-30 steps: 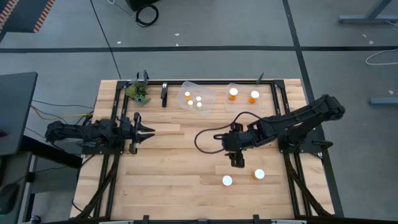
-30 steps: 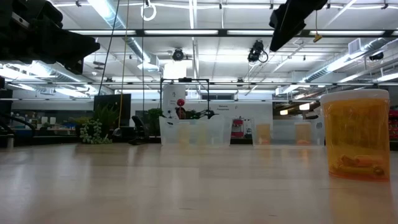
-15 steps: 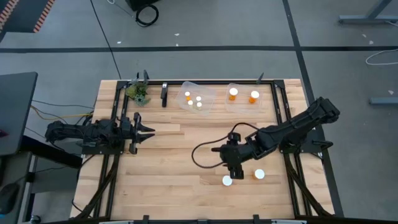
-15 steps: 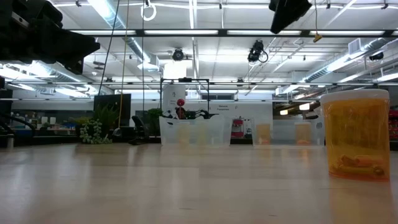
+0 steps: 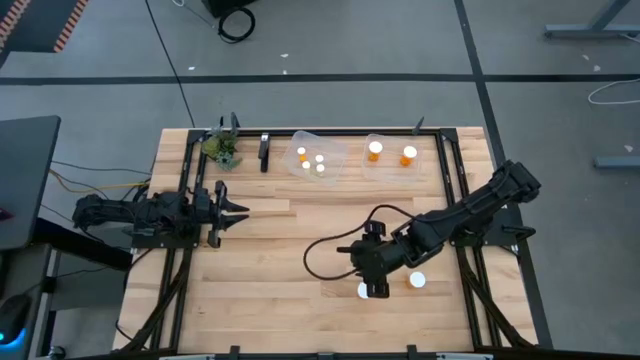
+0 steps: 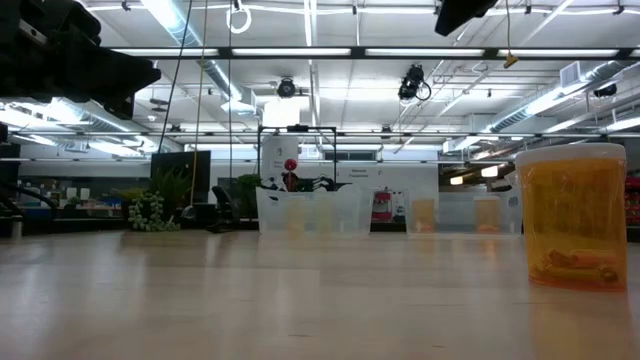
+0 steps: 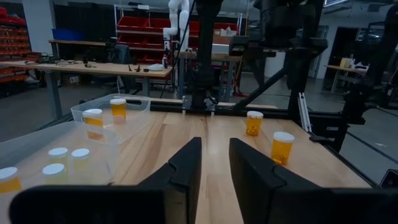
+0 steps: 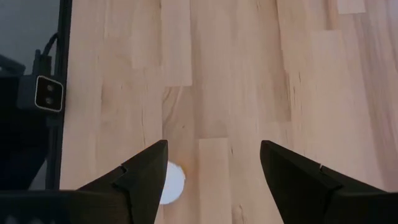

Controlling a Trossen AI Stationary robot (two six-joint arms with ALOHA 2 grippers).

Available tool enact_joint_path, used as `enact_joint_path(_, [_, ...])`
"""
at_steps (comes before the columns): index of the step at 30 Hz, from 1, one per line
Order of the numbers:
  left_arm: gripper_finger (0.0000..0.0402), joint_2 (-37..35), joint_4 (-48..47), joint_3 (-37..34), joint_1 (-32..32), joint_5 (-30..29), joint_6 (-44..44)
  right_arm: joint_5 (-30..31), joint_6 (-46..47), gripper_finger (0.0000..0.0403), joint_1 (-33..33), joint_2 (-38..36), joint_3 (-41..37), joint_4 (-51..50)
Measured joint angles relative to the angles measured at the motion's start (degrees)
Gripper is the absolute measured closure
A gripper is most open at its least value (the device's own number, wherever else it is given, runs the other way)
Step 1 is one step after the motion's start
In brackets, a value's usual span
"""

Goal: Pick and place medicine bottles into bin by pill shape (circle, oval)
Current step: Put the big orange pill bottle into the right transparent bin

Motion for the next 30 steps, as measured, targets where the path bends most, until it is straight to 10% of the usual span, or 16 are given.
enact_joint_path(30, [0.0308, 0.0, 0.03, -0.02, 0.01, 0.0, 0.0, -6.18, -9.91, 0.0141, 1.23, 15.0, 8.13, -3.38])
